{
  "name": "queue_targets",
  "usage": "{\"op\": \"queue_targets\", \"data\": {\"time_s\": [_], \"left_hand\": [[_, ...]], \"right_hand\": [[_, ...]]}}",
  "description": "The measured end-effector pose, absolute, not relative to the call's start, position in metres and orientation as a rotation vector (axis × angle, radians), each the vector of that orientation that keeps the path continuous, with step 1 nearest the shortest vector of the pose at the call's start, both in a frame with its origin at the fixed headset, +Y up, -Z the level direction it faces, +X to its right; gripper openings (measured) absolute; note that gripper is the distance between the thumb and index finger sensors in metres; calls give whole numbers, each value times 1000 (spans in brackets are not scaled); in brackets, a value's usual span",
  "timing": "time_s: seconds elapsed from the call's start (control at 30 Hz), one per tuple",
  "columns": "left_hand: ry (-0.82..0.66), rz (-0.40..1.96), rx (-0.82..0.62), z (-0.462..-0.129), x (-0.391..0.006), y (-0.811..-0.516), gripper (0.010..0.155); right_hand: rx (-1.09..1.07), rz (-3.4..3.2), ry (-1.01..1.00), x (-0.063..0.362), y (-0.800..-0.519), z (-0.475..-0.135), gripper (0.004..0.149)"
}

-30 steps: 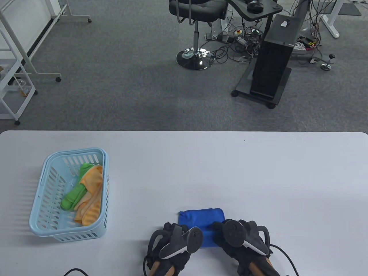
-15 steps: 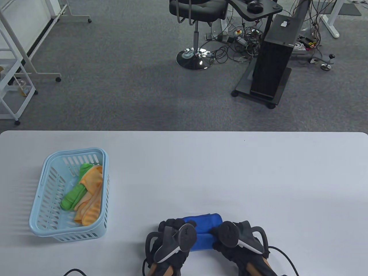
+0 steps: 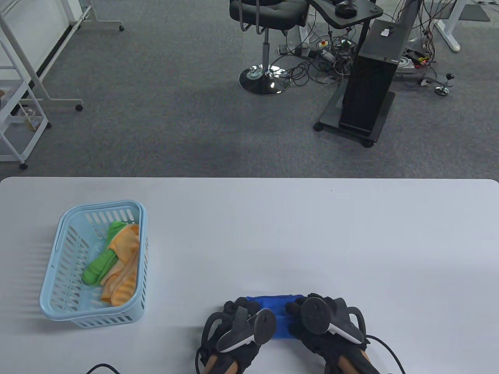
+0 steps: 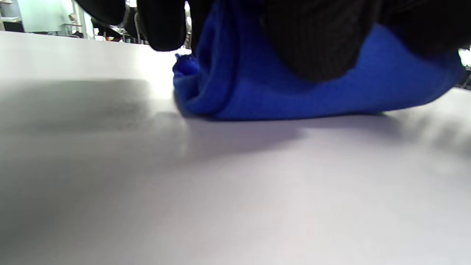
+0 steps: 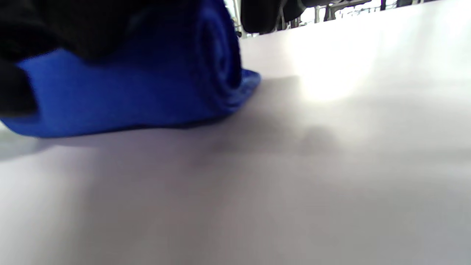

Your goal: Roll rectangular towel into towel roll

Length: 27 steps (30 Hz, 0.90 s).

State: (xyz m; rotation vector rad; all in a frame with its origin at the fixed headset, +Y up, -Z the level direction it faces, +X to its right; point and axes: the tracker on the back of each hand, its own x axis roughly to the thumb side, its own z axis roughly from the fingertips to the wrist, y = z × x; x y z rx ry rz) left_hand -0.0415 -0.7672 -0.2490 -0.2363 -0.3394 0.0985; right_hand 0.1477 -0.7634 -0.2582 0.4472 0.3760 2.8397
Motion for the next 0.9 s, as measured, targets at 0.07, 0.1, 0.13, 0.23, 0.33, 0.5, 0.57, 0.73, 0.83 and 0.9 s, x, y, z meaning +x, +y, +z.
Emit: {"op": "queue_targets", "data": {"time_s": [0.07,0.1,0.13,0.23,0.33,0.5,0.57,0.73,0.83,0.9], "left_hand": [[-334,130,-250,-251,-46,-767,61],[-331,140,-252,-251,-47,-767,61],[-317,161,-263,-252,-50,-767,61],[-287,261,-310,-253,-57,-767,61],[-264,328,-335,-254,-60,-767,61],[-245,250,-210,-250,-59,-761,64],[-282,223,-145,-247,-57,-754,63],[-382,177,-342,-249,-47,-769,75],[-323,33,-420,-253,-48,-776,77],[-303,99,-379,-257,-52,-775,73]], "right_hand": [[504,2822,392,146,-762,-256,76],[506,2829,404,145,-762,-256,78],[519,2845,426,144,-764,-255,80],[510,2894,427,143,-770,-256,73],[494,2860,422,143,-767,-257,66],[484,2831,412,143,-768,-259,67],[465,2813,426,145,-770,-261,65],[420,2845,387,149,-774,-263,64],[454,2868,369,146,-772,-259,68],[510,2819,326,141,-767,-253,70]]}}
